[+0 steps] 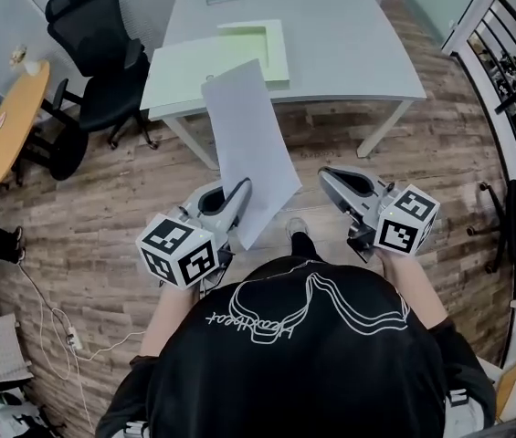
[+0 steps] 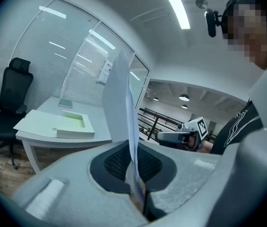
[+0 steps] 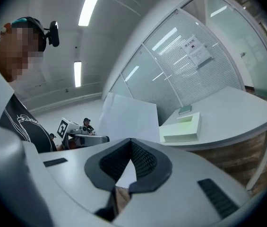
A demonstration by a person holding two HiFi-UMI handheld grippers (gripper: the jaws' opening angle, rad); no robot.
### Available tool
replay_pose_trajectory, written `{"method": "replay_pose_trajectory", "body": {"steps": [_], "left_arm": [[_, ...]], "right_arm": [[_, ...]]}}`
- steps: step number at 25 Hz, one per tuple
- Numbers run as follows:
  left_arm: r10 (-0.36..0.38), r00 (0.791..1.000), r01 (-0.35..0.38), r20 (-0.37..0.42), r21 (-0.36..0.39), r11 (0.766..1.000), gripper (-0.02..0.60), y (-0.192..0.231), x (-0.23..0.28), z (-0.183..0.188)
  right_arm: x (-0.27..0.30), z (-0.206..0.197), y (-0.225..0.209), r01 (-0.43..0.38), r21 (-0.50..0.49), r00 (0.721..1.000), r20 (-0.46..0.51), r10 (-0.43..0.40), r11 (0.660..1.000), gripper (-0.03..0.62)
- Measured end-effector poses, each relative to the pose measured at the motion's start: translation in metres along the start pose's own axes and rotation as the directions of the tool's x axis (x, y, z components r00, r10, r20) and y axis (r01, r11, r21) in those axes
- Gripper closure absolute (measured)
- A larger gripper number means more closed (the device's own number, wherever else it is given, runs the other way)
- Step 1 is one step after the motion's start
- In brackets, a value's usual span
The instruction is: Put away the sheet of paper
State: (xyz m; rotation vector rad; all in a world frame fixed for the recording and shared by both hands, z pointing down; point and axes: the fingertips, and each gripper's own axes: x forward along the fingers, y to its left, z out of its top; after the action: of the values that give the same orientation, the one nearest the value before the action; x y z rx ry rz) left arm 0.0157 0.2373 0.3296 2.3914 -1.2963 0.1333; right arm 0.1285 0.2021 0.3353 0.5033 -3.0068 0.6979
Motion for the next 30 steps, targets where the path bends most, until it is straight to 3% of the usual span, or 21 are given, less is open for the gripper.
{"method": "replay_pose_trajectory", "body": {"steps": [11, 23, 30], "left_arm": [[0.038, 0.996, -0.042, -0.077, -0.05, 0.998, 0.571, 0.08, 0.134, 0.046], [0.065, 0.997, -0.068, -0.042, -0.059, 0.996, 0.571, 0.107, 0.162, 0.078], [0.045, 0.998, -0.048, -0.036, -0.103, 0.993, 0.571, 0.145, 0.165, 0.088]], "right_arm": [[0.062, 0.059, -0.142, -0.057, 0.056, 0.997, -0.044, 0.059, 0.997, 0.585], [0.082, 0.086, -0.179, -0.103, 0.039, 0.994, -0.04, 0.105, 0.994, 0.585], [0.109, 0.091, -0.194, -0.072, 0.051, 0.996, -0.056, 0.074, 0.996, 0.585]]}}
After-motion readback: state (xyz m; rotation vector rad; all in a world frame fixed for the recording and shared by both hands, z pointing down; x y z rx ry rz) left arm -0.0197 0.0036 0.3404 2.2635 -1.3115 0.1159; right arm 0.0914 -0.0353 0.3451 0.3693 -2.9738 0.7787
